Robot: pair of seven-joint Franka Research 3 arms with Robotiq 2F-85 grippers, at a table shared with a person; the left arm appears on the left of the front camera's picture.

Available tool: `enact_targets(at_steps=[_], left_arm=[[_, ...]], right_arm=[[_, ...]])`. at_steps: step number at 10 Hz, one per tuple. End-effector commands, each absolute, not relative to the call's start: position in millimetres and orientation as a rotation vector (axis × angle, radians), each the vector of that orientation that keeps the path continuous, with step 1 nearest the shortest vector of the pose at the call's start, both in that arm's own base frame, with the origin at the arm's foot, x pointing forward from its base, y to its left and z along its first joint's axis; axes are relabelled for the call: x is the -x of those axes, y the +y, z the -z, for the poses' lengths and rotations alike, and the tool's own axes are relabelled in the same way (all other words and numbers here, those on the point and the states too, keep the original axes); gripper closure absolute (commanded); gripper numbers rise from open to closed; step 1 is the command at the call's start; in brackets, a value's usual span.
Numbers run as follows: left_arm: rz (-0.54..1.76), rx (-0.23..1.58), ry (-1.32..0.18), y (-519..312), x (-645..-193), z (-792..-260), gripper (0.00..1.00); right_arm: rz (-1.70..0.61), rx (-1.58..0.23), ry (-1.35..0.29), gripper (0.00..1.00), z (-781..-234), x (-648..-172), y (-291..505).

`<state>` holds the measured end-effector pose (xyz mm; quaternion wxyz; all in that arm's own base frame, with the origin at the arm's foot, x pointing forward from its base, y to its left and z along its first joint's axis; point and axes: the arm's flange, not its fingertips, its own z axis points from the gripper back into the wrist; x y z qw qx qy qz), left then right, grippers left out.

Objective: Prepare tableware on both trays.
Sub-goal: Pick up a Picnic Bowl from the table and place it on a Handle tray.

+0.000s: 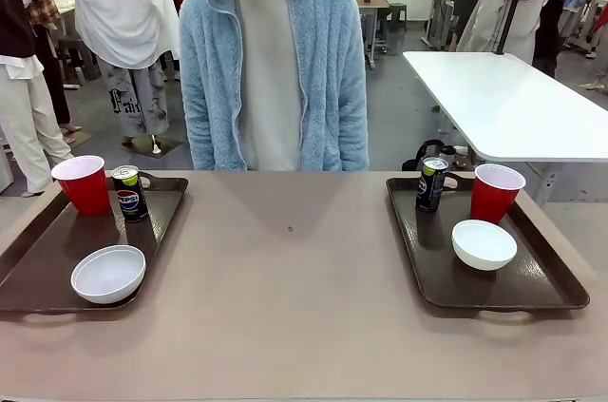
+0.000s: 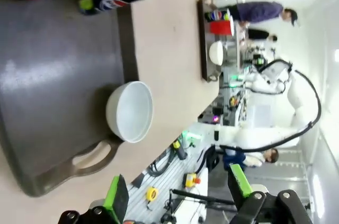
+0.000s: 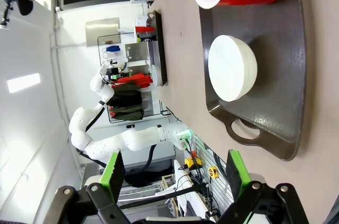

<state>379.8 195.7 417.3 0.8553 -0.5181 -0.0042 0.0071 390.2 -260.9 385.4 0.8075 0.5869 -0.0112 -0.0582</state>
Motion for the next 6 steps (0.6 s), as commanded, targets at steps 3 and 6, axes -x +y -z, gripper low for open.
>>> enact_targets(at_steps=[3,6], left_arm=[[-0.099,1.117,-0.125,208.6,-366.7,-416.4,0.0],[-0.098,1.113,-0.079,221.0,-367.3,-415.9,0.0]], right_arm=[[0.107,-1.25,-0.017,0.0,-386.3,-387.7,-261.2],[0.107,-1.25,-0.017,0.0,-386.3,-387.7,-261.2]])
